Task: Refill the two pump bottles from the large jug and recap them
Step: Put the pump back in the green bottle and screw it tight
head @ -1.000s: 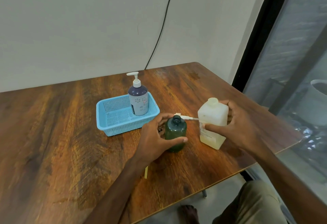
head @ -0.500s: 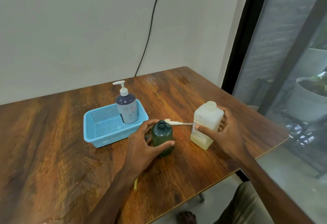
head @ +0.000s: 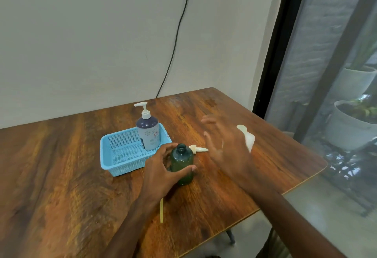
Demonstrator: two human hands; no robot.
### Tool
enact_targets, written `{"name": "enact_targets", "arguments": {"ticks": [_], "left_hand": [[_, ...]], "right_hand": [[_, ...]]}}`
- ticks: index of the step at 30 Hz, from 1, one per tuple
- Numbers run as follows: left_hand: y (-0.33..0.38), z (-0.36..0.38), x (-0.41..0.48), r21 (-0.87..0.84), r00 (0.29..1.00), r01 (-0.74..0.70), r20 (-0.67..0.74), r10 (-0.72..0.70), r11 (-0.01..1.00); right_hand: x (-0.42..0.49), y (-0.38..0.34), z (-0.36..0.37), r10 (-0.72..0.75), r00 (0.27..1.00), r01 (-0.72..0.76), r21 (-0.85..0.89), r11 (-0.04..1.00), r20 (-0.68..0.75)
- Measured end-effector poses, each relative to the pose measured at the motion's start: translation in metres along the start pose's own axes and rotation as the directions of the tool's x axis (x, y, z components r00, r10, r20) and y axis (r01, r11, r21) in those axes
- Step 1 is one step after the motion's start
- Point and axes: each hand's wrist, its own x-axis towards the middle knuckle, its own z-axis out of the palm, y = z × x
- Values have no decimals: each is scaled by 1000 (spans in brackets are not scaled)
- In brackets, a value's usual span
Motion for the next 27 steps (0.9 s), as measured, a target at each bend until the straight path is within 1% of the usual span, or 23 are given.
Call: {"name": "enact_targets", "arguments": {"ticks": [1,2,3,5,8,10,13,18,21,23,27], "left_hand": [[0,0,0,-2,1000,-4,2,4,1000],[-1,-1,0,-4,1000,-7,5,7,1000],[-2,0,1,-3,1000,-8,11,8,1000],[-4,0,1,-2,1000,-15,16,15,1000],[-9,1,2,0,999,-35,22,35,999],[-11,1,3,1,999,-41,31,41,999],[-13,1,4,5,998,-43,36,43,999],[-13,2,3,15,998,-42,47,41,999],[-12,2,3,17,998,-38,51,37,999],[-11,1,2,18,998,-33,54,32,999],[-9,1,1,32,998,-18,63,16,999]], "right_hand": [[8,-2,11,20,990,-10,-76,997,140],[14,-1,22,68,964,-27,-158,987,258],[20,2,33,115,932,-40,-218,975,344],[30,9,52,167,877,-40,-278,960,450],[36,27,75,180,834,28,-366,930,522],[37,38,86,186,829,44,-394,918,527],[37,50,98,202,836,31,-411,911,510],[41,60,111,206,854,-4,-391,920,478],[42,60,114,223,857,-61,-338,939,464],[43,57,113,216,873,-89,-293,952,436],[47,54,105,203,927,-139,-213,967,315]]}}
